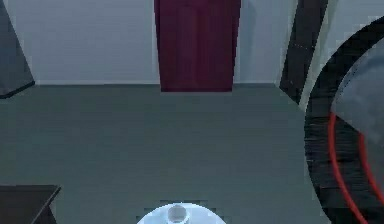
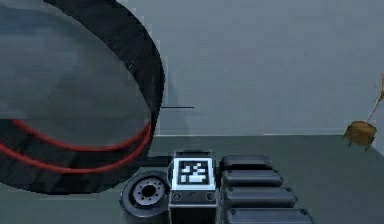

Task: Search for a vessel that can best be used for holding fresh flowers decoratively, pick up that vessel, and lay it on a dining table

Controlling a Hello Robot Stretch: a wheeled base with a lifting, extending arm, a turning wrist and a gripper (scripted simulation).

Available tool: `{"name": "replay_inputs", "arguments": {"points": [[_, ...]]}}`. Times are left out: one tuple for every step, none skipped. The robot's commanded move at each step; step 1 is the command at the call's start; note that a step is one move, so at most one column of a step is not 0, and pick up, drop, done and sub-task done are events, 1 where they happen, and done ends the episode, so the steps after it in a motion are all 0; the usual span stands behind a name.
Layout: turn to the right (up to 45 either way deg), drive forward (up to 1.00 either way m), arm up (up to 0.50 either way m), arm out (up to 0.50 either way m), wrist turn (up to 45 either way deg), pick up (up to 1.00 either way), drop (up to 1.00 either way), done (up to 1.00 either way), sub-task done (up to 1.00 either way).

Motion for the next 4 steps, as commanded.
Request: {"name": "replay_inputs", "arguments": {"points": [[9.0, 0.00, 0.00, 0.00, 0.0, 0.00, 0.00, 0.00, 0.00], [-12.0, 0.00, 0.00, 0.00, 0.0, 0.00, 0.00, 0.00, 0.00], [-45.0, 0.00, 0.00, 0.00, 0.0, 0.00, 0.00, 0.00, 0.00], [-42.0, 0.00, 0.00, 0.00, 0.0, 0.00, 0.00, 0.00, 0.00]]}}
